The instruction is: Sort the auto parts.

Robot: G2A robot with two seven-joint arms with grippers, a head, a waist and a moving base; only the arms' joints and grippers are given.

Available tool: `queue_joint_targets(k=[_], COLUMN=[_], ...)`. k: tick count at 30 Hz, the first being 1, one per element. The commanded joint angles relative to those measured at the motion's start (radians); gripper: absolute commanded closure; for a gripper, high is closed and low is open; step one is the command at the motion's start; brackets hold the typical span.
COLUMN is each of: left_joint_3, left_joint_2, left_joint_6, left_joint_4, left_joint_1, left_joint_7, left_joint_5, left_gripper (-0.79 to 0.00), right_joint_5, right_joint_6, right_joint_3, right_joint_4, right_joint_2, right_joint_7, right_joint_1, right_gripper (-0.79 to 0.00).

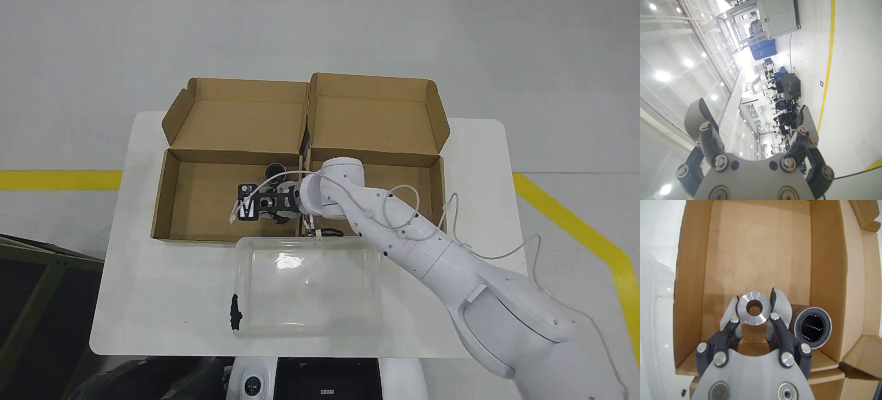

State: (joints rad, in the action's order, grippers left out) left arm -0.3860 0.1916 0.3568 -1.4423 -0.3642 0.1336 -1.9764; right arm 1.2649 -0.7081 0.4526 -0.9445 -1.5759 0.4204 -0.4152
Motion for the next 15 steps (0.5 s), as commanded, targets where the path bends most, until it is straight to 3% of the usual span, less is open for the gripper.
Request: queue_joint_targets(k=[1, 15], left_joint_3=[0.0, 0.0], left_joint_2=[0.0, 0.0], left_joint_6=[0.0, 0.0], left_joint_4=[0.0, 0.0], left_joint_1=[0.0, 0.0], left_joint_7=[0.0, 0.0], left_joint_5=[0.0, 0.0], left_gripper=[-0.785, -0.785], right_joint_5=[0.001, 0.023], right_joint_6=[-0.006, -0.027], right_joint_3=[0.002, 0.028], right_joint_4=[0.008, 0.017], right_joint_2=[-0.003, -0.011], right_joint_7=[0.003, 0.018], right_joint_1=[0.0, -0.011], right_gripper=[-0.145, -0.32])
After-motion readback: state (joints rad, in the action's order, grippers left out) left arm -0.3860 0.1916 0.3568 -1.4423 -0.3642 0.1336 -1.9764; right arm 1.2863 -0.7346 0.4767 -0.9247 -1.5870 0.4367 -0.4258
